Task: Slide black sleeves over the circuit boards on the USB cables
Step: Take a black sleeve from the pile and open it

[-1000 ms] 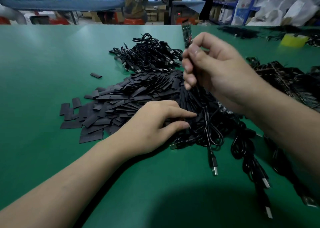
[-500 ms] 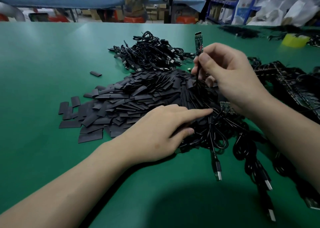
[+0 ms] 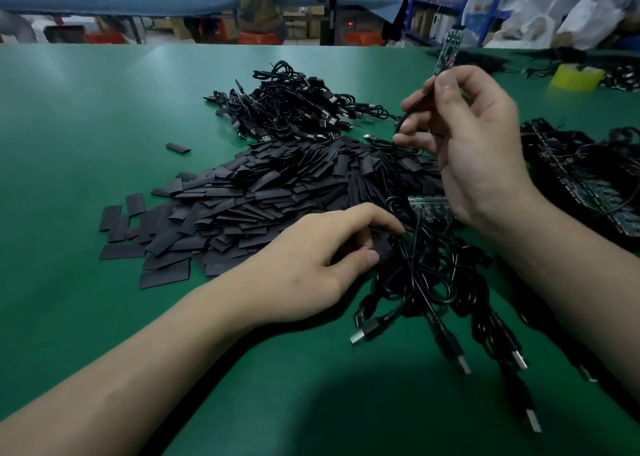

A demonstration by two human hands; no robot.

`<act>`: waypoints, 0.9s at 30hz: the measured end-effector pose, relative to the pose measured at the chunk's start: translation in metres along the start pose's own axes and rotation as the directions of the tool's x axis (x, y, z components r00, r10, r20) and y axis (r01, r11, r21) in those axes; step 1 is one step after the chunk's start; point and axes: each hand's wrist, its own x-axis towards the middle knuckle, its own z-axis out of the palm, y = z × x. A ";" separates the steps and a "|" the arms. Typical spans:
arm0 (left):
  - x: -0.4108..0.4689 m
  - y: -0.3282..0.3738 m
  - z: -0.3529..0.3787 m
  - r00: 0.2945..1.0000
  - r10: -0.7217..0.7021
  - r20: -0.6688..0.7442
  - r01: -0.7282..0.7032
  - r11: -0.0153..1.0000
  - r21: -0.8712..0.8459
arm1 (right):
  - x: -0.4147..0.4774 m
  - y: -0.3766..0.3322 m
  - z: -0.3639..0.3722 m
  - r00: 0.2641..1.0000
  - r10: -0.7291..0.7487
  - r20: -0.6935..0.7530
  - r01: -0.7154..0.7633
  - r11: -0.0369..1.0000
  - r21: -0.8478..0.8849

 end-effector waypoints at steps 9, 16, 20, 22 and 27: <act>0.000 0.003 0.002 0.998 -0.037 0.047 0.039 0.999 -0.033 | -0.008 0.005 0.008 0.992 -0.117 0.056 0.121 0.991 -0.063; 0.000 0.007 0.001 0.998 -0.034 0.052 0.040 0.991 -0.124 | -0.010 0.009 0.007 0.984 -0.140 0.109 0.156 0.976 -0.151; 0.000 0.011 -0.002 0.998 -0.010 0.067 0.028 0.962 -0.270 | -0.015 0.015 0.007 0.961 -0.164 0.223 0.220 0.941 -0.259; -0.001 0.013 -0.001 0.997 0.005 0.080 0.017 0.963 -0.270 | -0.017 0.018 0.008 0.953 -0.128 0.273 0.205 0.939 -0.277; -0.001 0.013 0.002 0.995 0.041 0.090 -0.030 0.993 -0.111 | -0.018 0.010 0.011 0.953 -0.127 0.274 0.184 0.964 -0.192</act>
